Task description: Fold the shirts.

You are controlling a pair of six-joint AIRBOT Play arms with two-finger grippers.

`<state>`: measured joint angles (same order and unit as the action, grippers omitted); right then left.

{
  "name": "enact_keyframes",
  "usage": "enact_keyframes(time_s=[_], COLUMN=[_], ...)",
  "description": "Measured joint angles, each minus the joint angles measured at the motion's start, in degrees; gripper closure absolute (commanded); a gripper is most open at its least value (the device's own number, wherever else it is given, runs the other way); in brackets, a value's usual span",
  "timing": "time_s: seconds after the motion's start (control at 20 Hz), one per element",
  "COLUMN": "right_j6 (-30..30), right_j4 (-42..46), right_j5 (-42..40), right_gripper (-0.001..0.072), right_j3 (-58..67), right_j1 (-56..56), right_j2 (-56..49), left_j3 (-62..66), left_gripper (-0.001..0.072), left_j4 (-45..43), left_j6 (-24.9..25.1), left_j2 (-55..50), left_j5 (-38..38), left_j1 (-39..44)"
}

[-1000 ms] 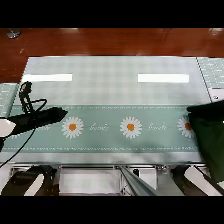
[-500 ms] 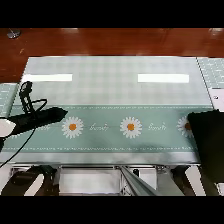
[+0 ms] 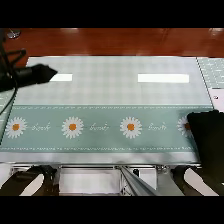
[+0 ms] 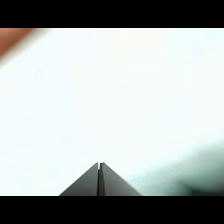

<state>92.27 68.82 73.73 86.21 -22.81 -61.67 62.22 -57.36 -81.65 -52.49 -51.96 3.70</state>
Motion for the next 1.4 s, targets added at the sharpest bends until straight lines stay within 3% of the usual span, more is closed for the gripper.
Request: enact_keyframes(time_s=[0.2,0.4,0.7,1.4], right_j6=[-2.67,0.09,4.02,4.90], right_j4=[4.81,11.65,18.18,19.61], right_j5=[-4.37,-6.95,-8.98,-9.51], right_gripper=[0.0684,0.0684,0.0684,0.0684], right_j3=[-1.70,-8.85,-14.58,-15.54], right_j1=[22.47,33.00,36.48,37.07], right_j2=[-8.94,-16.76,-19.89,-20.22], left_j3=[8.66,3.85,0.55,0.04], left_gripper=[0.0684,0.0683,0.0683,0.0683], left_j4=[-4.72,-14.12,-18.12,-19.17], left_j6=[-1.81,-7.78,-10.14,-10.69], left_j2=[-7.54,-13.25,-17.44,-18.36], left_j5=[-2.86,-3.82,-3.93,-3.58], left_j1=[6.91,10.95,11.26,11.26])
